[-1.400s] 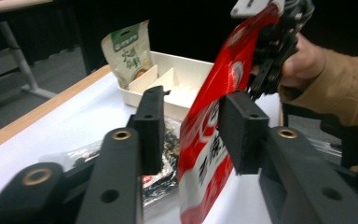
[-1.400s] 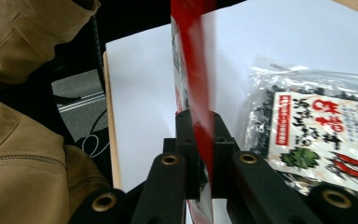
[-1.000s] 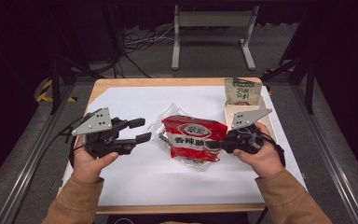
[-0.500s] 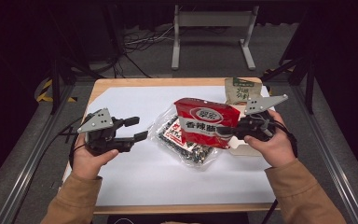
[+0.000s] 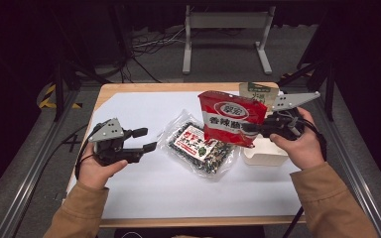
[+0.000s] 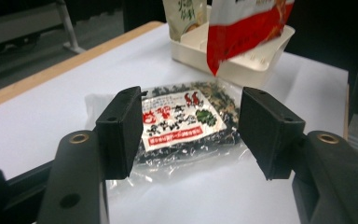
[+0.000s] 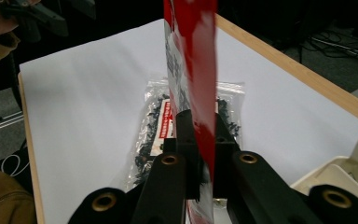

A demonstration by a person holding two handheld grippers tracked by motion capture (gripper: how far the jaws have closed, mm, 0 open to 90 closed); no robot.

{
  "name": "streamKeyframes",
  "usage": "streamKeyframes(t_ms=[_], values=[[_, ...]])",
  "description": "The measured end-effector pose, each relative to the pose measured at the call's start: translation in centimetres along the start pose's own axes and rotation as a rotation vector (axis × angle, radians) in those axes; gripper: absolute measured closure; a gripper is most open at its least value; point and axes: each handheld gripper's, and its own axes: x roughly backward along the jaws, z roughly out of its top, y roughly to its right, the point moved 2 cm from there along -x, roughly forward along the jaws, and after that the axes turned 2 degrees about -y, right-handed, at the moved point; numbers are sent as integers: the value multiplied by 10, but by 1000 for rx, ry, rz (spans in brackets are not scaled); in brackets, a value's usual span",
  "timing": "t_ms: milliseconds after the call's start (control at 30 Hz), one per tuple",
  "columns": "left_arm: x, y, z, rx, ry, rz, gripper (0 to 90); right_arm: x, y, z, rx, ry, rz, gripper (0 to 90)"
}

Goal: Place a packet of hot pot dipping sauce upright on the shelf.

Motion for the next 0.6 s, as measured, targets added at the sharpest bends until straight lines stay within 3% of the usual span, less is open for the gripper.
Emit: streamKeyframes(t_ms=[167,600], values=[[-2,-3,-5,16,9,2,414,6,10,-1,-5,12,-20,866],[-10,-7,-16,38,2,23,320,20,37,-4,-18,23,-71,866]])
